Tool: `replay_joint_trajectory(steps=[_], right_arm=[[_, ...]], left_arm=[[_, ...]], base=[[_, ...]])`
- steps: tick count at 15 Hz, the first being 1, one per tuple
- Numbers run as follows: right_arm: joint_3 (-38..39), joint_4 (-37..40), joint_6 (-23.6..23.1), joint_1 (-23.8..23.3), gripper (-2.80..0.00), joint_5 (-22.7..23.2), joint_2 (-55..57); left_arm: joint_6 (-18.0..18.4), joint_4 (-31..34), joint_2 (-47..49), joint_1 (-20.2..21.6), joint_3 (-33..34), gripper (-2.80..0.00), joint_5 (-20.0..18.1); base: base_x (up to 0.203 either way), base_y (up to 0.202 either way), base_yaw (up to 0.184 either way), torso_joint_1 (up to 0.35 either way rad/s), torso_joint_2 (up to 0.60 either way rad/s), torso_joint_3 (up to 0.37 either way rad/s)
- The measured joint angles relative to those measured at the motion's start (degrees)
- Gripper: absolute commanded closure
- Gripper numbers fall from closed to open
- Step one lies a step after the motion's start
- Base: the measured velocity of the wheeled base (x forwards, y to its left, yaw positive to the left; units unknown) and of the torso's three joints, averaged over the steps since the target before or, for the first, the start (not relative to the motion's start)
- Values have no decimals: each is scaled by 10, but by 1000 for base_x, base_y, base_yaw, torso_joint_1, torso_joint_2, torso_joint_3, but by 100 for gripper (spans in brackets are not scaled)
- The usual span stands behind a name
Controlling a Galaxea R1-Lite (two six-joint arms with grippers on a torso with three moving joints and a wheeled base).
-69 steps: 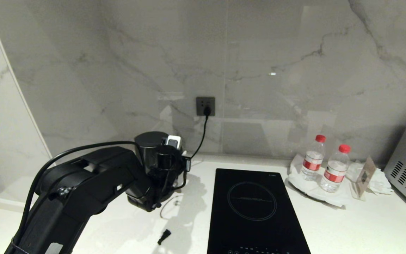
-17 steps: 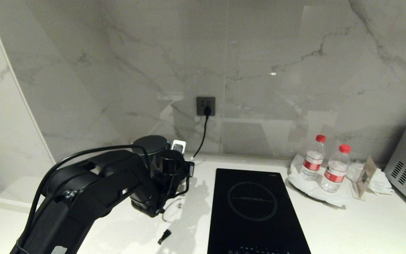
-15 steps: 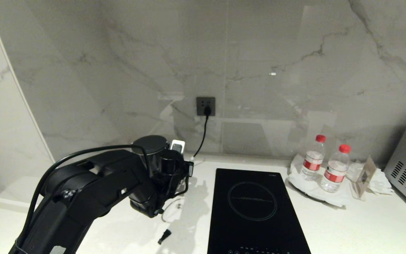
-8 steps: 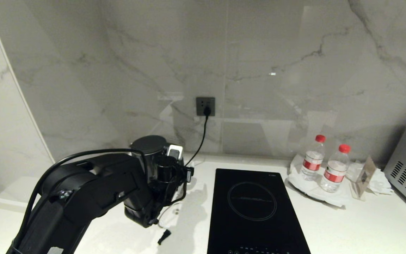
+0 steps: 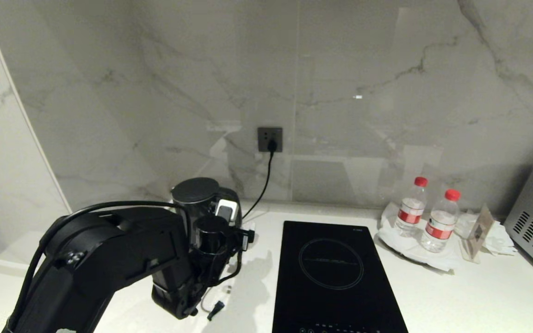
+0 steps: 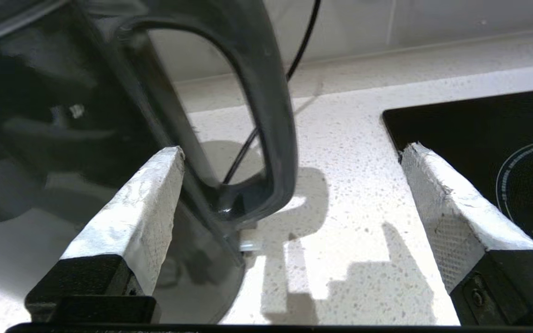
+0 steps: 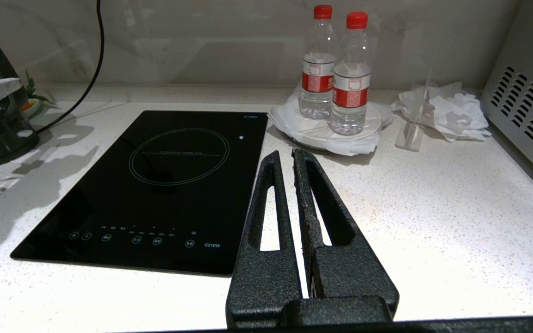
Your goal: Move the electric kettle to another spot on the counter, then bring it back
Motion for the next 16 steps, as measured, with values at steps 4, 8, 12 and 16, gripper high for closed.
replay_joint_trajectory(steps=[4, 8, 12, 16], right_arm=[[0, 0, 0, 0, 0, 0, 0], [0, 0, 0, 0, 0, 0, 0], [0, 0, 0, 0, 0, 0, 0], [0, 0, 0, 0, 0, 0, 0]], left_arm=[[-3, -24, -17, -6, 41, -280, -2], [-5, -51, -31, -20, 78, -280, -3], [-6, -76, -30, -23, 108, -280, -5], [-6, -76, -30, -24, 115, 0, -4]], base=[[0, 0, 0, 0, 0, 0], [0, 0, 0, 0, 0, 0], [0, 0, 0, 0, 0, 0], [0, 0, 0, 0, 0, 0]])
